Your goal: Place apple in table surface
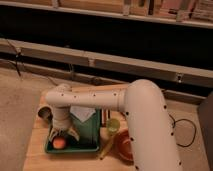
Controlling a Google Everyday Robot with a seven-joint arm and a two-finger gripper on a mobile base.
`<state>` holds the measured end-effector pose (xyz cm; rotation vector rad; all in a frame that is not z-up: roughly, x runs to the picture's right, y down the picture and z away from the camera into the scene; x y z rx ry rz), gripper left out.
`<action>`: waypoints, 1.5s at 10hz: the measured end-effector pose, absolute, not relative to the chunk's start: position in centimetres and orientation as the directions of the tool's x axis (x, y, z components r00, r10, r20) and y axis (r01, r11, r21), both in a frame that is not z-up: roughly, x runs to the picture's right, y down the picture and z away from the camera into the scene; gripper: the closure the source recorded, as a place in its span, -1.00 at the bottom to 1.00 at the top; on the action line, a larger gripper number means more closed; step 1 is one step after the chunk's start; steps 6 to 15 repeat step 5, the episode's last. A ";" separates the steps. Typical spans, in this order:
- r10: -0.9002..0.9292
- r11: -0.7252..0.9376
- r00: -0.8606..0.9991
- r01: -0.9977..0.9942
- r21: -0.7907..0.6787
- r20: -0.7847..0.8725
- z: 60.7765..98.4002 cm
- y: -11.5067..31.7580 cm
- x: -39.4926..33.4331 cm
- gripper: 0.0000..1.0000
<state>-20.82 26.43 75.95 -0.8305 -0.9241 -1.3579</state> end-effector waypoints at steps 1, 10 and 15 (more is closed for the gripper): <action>-0.424 0.058 -0.005 0.998 0.033 0.906 76.0 26.6 -21.0 -0.60; -0.420 0.072 -0.001 0.997 0.034 0.908 76.4 27.5 -21.8 -0.60; -0.420 0.072 -0.001 0.997 0.034 0.908 76.4 27.5 -21.8 -0.60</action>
